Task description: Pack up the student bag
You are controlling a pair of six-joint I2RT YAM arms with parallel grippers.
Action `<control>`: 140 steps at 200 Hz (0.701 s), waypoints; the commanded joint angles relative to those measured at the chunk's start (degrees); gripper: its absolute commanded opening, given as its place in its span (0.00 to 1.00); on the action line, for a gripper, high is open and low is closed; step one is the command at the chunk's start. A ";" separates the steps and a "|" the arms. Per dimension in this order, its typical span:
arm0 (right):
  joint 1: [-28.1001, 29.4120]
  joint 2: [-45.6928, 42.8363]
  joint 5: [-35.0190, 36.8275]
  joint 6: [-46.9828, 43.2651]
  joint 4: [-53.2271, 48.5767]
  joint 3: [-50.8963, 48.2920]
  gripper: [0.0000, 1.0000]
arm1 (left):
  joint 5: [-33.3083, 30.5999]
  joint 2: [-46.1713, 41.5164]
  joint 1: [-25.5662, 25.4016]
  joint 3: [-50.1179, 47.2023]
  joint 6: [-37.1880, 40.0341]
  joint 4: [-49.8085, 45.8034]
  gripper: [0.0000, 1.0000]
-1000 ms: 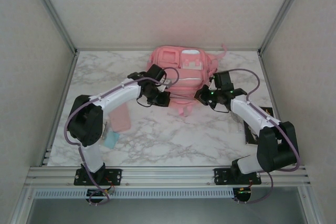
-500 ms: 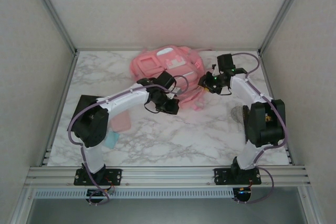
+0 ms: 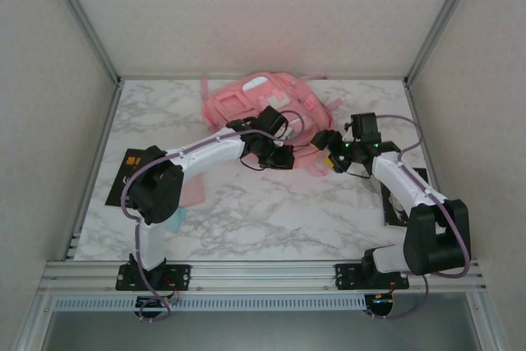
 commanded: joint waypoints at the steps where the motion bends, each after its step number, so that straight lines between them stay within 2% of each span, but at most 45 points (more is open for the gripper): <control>1: 3.11 1.85 -1.66 10.70 14.01 -3.13 0.73 | 1.56 0.34 -0.95 1.99 1.16 1.62 0.00; 21: 5.35 6.56 -0.11 13.35 20.33 -2.65 0.72 | 0.99 -0.60 -1.25 -0.28 2.03 -0.11 0.00; 30: 5.66 8.70 0.76 14.16 21.53 -2.32 0.66 | 0.30 -1.48 -1.26 -1.76 2.38 -0.43 0.00; 42: 5.77 10.75 2.25 14.20 23.15 -2.40 0.45 | -1.61 -2.64 -1.24 -3.52 3.12 -1.56 0.00; 53: 5.73 11.37 4.62 13.13 22.48 -2.57 0.18 | -3.18 -3.54 -1.05 -4.96 3.66 -2.64 0.00; 63: 5.68 11.22 6.18 11.97 22.31 -3.00 0.00 | -4.45 -4.40 -0.54 -6.33 4.19 -3.42 0.00; 90: 5.65 9.18 7.27 10.29 21.41 -3.59 0.00 | -9.72 -6.58 2.54 -10.09 6.83 -6.04 0.00; 140: 5.50 5.61 7.44 5.99 14.03 -1.57 0.00 | -22.30 -10.83 12.87 -16.89 11.34 -5.48 0.00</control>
